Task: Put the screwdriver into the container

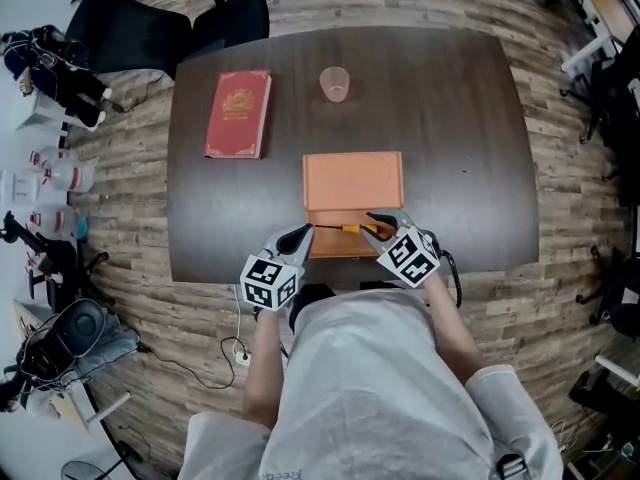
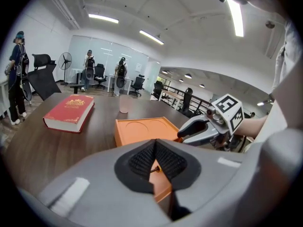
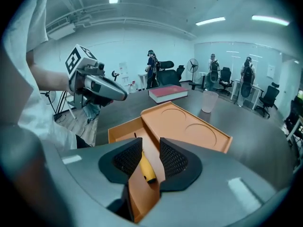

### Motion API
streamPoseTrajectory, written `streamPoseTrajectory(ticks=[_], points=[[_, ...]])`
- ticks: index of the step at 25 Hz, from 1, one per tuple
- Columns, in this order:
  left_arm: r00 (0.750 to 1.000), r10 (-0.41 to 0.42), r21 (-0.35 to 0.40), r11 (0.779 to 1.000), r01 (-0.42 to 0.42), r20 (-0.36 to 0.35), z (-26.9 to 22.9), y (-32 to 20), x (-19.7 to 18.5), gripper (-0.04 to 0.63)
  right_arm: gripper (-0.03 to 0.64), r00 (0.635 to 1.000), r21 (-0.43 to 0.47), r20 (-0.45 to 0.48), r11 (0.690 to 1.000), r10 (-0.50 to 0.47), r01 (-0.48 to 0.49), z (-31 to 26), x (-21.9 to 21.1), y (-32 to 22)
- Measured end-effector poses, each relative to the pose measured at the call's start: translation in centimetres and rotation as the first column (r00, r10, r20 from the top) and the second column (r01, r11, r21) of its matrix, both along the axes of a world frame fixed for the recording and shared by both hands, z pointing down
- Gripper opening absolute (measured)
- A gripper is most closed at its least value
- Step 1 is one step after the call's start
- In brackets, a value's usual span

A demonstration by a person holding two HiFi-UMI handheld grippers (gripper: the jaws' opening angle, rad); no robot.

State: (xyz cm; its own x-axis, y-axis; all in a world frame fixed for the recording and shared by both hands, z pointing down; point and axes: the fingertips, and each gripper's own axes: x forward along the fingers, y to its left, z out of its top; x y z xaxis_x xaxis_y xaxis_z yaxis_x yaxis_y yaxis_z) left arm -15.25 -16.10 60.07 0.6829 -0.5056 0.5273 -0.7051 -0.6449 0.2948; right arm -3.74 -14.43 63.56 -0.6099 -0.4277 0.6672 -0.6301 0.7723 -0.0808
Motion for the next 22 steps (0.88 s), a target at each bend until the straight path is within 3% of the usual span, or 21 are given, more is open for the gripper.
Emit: streamPoseTrajectory(ticks=[6, 11, 15, 22], points=[[0.992, -0.124, 0.015, 0.992, 0.124, -0.035, 0.2, 0.8, 0.6, 0.054, 0.110, 0.995, 0.077, 0.080, 0.995, 0.057, -0.063, -2.0, 2.2, -0.3], [0.986, -0.166, 0.022, 0.986, 0.166, -0.032, -0.3, 0.7, 0.8, 0.054, 0.110, 0.978, 0.036, 0.178, 0.993, 0.105, -0.113, -2.9, 2.7, -0.6], [0.974, -0.228, -0.027, 0.973, 0.228, -0.004, -0.1, 0.9, 0.5, 0.054, 0.110, 0.970, 0.015, 0.204, 0.990, 0.135, -0.141, -3.0, 2.9, -0.5], [0.975, -0.220, 0.027, 0.975, 0.221, -0.030, -0.8, 2.0, 1.1, 0.054, 0.110, 0.969, 0.017, 0.204, 0.989, 0.139, -0.145, -3.2, 2.6, -0.2]])
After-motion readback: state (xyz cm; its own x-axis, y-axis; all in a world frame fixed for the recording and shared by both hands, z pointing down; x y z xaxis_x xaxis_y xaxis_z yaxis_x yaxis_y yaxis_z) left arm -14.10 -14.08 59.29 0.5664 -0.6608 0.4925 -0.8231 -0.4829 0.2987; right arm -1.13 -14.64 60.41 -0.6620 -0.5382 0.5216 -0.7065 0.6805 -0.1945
